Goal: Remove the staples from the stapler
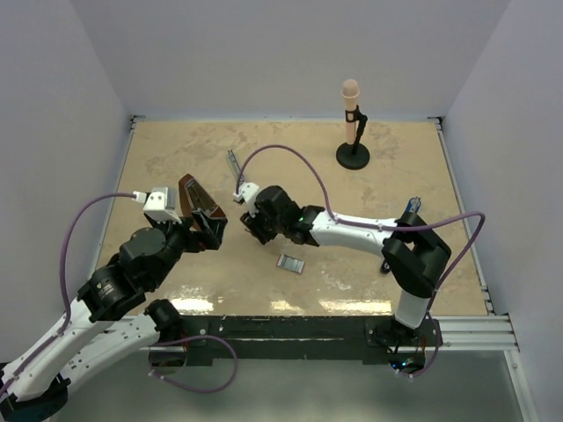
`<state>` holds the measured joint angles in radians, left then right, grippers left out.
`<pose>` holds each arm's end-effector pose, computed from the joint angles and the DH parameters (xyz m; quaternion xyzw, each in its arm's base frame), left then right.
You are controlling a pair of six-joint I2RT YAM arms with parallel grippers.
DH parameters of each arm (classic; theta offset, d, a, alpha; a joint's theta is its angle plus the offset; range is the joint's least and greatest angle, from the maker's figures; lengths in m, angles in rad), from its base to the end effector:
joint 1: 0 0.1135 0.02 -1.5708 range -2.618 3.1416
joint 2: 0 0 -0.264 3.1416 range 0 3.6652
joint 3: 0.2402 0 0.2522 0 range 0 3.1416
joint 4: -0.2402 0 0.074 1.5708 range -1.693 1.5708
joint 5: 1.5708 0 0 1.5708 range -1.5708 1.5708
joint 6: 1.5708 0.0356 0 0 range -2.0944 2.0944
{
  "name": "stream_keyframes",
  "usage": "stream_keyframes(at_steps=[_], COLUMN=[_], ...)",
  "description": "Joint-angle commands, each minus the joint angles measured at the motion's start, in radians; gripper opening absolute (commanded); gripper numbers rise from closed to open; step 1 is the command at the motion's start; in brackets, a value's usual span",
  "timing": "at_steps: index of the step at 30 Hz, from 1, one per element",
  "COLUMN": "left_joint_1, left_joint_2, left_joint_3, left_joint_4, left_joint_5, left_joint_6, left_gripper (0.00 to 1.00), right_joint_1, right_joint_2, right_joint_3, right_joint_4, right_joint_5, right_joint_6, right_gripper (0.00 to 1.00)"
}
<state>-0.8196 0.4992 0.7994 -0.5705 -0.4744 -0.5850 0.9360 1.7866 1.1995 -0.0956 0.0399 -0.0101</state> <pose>0.0844 -0.0666 0.3414 -0.0507 0.7850 -0.2373 0.5700 0.2376 0.3202 0.2165 -0.4037 0.8076 0.1757 0.3924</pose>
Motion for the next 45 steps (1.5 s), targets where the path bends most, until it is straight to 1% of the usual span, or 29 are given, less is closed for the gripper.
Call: stream_keyframes(at_steps=[1,3,7,9,10,12,13,17,25,28,29,33,36,37,39,40,41,43,45], left_joint_1=[0.0,0.0,-0.001,-0.001,0.0,0.0,-0.001,-0.001,0.0,0.01,0.013,0.03,0.066,0.109,0.169,0.234,0.262,0.331,0.368], left_joint_2=[-0.024,-0.028,-0.031,-0.018,-0.011,0.019,0.033,0.111,0.222,0.274,0.286,0.337,0.364,0.378,0.383,0.381,0.375,0.365,0.366], left_joint_3=[0.029,0.008,-0.028,-0.045,-0.049,-0.062,-0.065,-0.08,-0.106,-0.103,-0.101,-0.078,-0.055,-0.051,-0.054,-0.063,-0.068,-0.075,-0.077], left_joint_4=[-0.048,-0.06,-0.081,-0.089,-0.097,-0.112,-0.115,-0.112,-0.058,-0.045,-0.042,-0.016,-0.002,0.001,0.018,0.023,0.027,0.037,0.04], left_joint_5=[0.017,0.026,0.056,0.062,0.065,0.068,0.068,0.082,0.103,0.141,0.152,0.21,0.285,0.343,0.413,0.468,0.506,0.552,0.577], left_joint_6=[-0.09,-0.131,-0.193,-0.228,-0.239,-0.269,-0.28,-0.309,-0.311,-0.305,-0.297,-0.28,-0.256,-0.247,-0.22,-0.213,-0.196,-0.182,-0.156], left_gripper=[1.0,1.0,1.0,1.0,0.99,0.99,0.99,0.98,0.9,0.88,0.88,0.87,0.87,0.87,0.85,0.84,0.83,0.83,0.82], right_joint_1=[0.089,0.124,0.149,0.153,0.152,0.153,0.153,0.153,0.152,0.152,0.15,0.133,0.126,0.123,0.116,0.115,0.112,0.107,0.103], right_joint_2=[0.002,0.036,0.063,0.056,0.047,0.018,0.005,-0.071,-0.18,-0.204,-0.214,-0.225,-0.199,-0.196,-0.191,-0.185,-0.184,-0.171,-0.161], right_joint_3=[-0.034,-0.037,-0.06,-0.069,-0.08,-0.093,-0.098,-0.13,-0.21,-0.218,-0.218,-0.212,-0.187,-0.186,-0.19,-0.193,-0.195,-0.196,-0.195], right_joint_4=[0.073,0.082,0.091,0.092,0.091,0.091,0.086,0.03,-0.116,-0.196,-0.21,-0.23,-0.283,-0.294,-0.291,-0.285,-0.283,-0.274,-0.267], right_joint_5=[0.032,0.041,0.063,0.078,0.084,0.107,0.113,0.118,0.083,0.1,0.142,0.107,0.126,0.124,0.094,0.091,0.087,0.083,0.081], right_joint_6=[0.074,0.079,0.082,0.082,0.084,0.09,0.094,0.131,0.183,0.183,0.19,0.22,0.232,0.237,0.236,0.237,0.242,0.24,0.234], right_gripper=[0.45,0.45,0.47,0.51,0.55,0.6,0.67,0.73,0.71,0.71,0.71,0.71,0.7,0.7,0.71,0.71,0.73,0.74,0.76])
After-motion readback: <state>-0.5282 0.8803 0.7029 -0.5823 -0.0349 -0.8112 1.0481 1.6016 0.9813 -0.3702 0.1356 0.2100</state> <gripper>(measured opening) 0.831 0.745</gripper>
